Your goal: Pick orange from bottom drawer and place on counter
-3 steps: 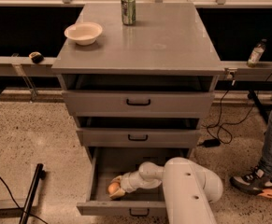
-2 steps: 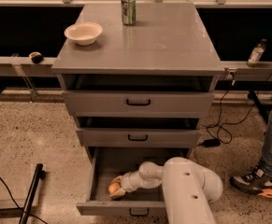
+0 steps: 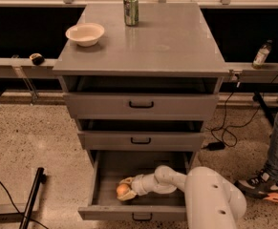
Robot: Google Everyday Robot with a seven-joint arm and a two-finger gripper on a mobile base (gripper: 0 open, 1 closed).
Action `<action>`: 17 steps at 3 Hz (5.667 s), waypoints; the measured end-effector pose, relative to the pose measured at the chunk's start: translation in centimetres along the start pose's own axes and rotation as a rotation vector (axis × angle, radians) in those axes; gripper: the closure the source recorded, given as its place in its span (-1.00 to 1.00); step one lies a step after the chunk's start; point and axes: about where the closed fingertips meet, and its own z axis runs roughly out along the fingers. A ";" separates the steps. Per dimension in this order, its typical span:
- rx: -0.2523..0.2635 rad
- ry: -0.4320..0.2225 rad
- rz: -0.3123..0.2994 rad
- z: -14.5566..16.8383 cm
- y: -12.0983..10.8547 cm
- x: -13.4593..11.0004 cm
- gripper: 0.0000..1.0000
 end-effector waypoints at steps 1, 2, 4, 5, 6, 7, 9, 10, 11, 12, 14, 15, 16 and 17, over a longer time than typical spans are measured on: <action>0.068 -0.150 -0.124 -7.4 -0.8 -6.3 1.00; 0.112 -0.247 -0.271 -16.4 1.1 -14.5 1.00; 0.194 -0.254 -0.398 -27.4 7.1 -20.1 1.00; 0.154 -0.299 -0.451 -27.6 6.1 -23.2 1.00; 0.148 -0.382 -0.540 -32.8 6.3 -31.2 1.00; 0.173 -0.379 -0.622 -38.7 7.1 -39.0 1.00; 0.309 -0.169 -0.663 -48.6 4.3 -53.2 1.00; 0.362 -0.107 -0.588 -51.3 -1.0 -57.1 1.00; 0.326 -0.124 -0.395 -50.3 -7.4 -55.6 1.00; 0.234 -0.204 -0.155 -47.3 -12.2 -52.6 1.00; 0.323 -0.319 -0.099 -49.5 -16.3 -53.5 1.00; 0.420 -0.431 -0.149 -52.2 -18.2 -55.4 1.00; 0.420 -0.430 -0.149 -52.1 -18.2 -55.4 1.00; 0.435 -0.373 -0.106 -50.3 -18.8 -54.9 1.00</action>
Offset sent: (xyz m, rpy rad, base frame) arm -0.1114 -0.1535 0.3493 0.3359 -0.4088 0.0494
